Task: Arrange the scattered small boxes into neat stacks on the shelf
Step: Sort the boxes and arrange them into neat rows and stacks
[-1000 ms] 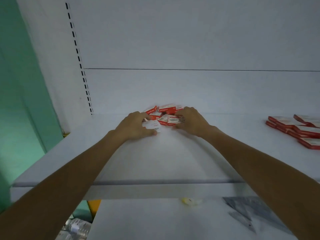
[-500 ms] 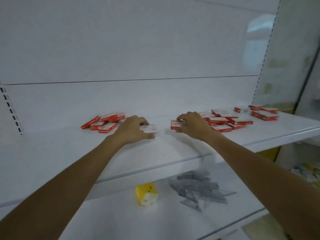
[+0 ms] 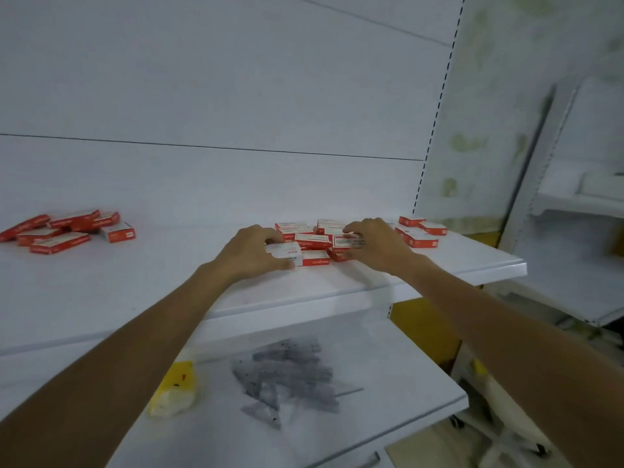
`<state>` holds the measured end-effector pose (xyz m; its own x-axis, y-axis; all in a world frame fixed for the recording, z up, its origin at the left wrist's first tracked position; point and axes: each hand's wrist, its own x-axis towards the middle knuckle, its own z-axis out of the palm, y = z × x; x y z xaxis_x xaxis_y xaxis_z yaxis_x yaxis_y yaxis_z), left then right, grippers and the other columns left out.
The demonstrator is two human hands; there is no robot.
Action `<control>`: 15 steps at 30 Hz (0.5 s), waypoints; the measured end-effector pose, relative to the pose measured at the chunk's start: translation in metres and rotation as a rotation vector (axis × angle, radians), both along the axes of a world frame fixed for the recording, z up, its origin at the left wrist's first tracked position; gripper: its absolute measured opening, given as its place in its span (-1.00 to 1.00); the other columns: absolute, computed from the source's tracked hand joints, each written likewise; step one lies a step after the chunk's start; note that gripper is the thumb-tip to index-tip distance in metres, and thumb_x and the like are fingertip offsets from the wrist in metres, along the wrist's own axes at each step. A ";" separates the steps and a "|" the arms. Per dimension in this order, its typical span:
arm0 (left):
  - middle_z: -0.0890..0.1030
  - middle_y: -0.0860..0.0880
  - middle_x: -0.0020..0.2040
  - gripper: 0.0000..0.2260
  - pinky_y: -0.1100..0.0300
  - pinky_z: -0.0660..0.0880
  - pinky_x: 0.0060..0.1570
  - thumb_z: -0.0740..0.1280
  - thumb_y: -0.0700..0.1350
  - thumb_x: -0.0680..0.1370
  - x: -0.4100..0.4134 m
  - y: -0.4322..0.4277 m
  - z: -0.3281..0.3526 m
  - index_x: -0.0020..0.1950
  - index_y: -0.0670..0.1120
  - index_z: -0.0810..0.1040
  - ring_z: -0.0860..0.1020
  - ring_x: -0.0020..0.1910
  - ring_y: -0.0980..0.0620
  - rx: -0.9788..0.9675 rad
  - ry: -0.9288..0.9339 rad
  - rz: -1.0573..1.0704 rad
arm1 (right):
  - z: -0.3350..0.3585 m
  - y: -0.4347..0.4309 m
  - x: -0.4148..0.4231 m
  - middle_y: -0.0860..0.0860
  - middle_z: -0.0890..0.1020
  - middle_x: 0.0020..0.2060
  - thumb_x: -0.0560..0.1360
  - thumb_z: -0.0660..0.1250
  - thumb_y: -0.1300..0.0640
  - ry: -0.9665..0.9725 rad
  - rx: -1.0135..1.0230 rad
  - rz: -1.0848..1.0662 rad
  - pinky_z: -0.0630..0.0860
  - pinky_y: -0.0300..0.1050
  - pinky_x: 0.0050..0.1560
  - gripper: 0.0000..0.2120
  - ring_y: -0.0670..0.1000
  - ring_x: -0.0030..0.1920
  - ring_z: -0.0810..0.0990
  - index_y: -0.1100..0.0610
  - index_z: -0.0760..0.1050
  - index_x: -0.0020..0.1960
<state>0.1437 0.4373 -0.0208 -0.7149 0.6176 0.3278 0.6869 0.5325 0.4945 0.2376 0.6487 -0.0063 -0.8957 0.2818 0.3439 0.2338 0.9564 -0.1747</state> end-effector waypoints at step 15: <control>0.52 -0.05 0.11 -0.56 0.22 0.37 -0.02 0.48 0.06 0.36 0.002 -0.009 0.010 0.18 -0.04 0.51 0.43 0.00 0.05 -0.039 0.040 0.190 | -0.022 -0.012 -0.041 0.06 0.59 0.04 0.45 0.26 -0.13 0.039 -0.004 0.237 0.43 0.03 0.14 -0.69 0.11 0.13 0.49 0.05 0.54 0.05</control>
